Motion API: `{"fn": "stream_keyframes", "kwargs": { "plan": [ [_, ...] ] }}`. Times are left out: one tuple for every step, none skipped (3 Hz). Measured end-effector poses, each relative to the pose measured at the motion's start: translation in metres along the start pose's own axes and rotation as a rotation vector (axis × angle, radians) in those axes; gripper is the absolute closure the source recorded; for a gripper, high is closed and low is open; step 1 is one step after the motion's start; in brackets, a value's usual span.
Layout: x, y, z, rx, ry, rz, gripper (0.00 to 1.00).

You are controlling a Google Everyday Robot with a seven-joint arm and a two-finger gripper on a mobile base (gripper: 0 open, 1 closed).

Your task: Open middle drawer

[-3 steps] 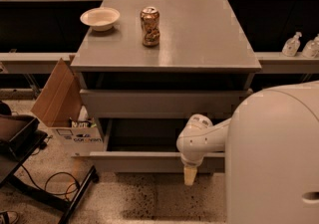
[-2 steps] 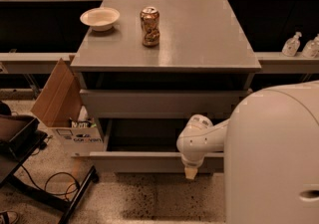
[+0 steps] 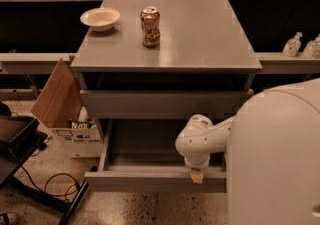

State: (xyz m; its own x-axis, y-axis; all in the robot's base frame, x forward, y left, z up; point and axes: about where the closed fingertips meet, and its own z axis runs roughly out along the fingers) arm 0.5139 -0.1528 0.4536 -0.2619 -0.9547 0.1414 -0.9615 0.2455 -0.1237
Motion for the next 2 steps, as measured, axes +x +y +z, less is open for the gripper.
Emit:
{"fn": "stream_keyframes", "kwargs": {
  "plan": [
    [0.018,0.016,-0.017,-0.024,0.066,0.029,1.0],
    [0.042,0.042,-0.038,-0.083,0.143,0.068,0.98]
  ]
}}
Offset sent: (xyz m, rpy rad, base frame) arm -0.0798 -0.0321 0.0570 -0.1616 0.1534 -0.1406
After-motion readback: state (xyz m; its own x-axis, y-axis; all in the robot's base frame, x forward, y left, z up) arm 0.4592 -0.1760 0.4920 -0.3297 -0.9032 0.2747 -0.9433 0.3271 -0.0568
